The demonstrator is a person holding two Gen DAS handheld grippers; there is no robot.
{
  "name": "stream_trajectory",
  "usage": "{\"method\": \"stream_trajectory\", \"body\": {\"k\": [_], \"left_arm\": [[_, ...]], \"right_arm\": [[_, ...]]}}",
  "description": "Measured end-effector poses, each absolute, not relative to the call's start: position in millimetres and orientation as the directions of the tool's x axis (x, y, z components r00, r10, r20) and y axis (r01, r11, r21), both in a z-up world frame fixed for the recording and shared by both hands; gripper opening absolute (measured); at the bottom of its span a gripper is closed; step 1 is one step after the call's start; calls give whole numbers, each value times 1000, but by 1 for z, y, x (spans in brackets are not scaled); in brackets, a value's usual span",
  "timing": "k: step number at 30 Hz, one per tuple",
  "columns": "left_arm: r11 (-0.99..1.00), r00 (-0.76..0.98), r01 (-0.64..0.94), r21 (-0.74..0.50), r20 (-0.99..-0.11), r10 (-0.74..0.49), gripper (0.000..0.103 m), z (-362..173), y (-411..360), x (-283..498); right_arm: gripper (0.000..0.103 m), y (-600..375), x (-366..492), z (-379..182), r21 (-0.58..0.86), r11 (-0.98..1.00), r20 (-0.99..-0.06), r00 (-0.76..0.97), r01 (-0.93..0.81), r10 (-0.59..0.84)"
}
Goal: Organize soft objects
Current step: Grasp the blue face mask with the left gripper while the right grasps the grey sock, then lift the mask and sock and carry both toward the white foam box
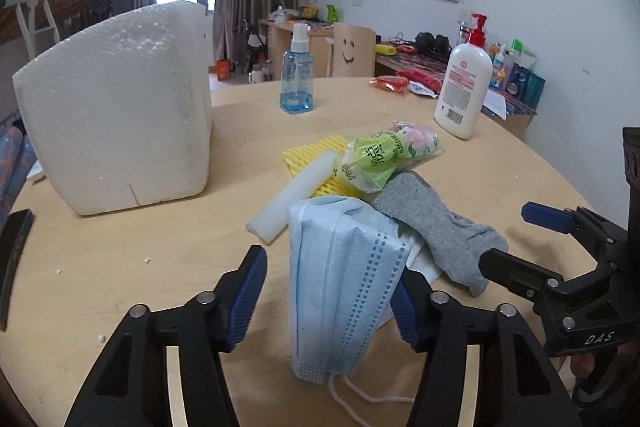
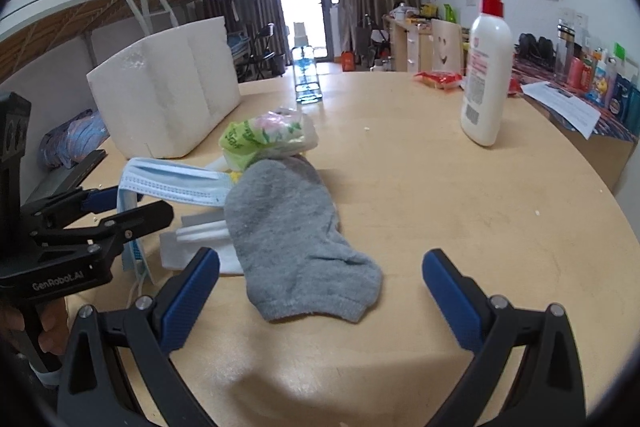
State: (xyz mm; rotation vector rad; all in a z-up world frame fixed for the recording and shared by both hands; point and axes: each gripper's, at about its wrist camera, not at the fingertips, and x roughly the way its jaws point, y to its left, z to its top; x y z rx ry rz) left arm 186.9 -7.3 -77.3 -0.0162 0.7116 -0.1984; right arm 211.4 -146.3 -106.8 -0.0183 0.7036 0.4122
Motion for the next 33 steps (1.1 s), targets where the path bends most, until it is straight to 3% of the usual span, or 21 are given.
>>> {"method": "stream_trajectory", "body": {"k": [3,8,17,19,22,33], "left_arm": [[979,731,181,-93,-654,-197,43,-79,-7,190],[976,723,184,-118,-656,-216,31,-79,-5,191],[968,730,212,-131,-638,-246,25,-77,-5,188],[967,734,217,-136,-630,-253,23,-75,-4,186],[965,735,219,-145,-626,-261,19,-75,-2,186],[964,758,236,-125,-597,-263,19,-68,-4,174]], "right_arm": [[102,-140,215,-107,97,918,-646,677,-384,352],[87,-131,223,-114,60,916,-691,645,-398,326],[63,-126,229,-124,31,912,-734,610,-410,299],[43,-128,231,-122,33,917,-737,611,-397,290],[23,-134,231,-121,47,922,-741,606,-384,289],[22,-160,213,-99,116,928,-681,652,-355,335]]}}
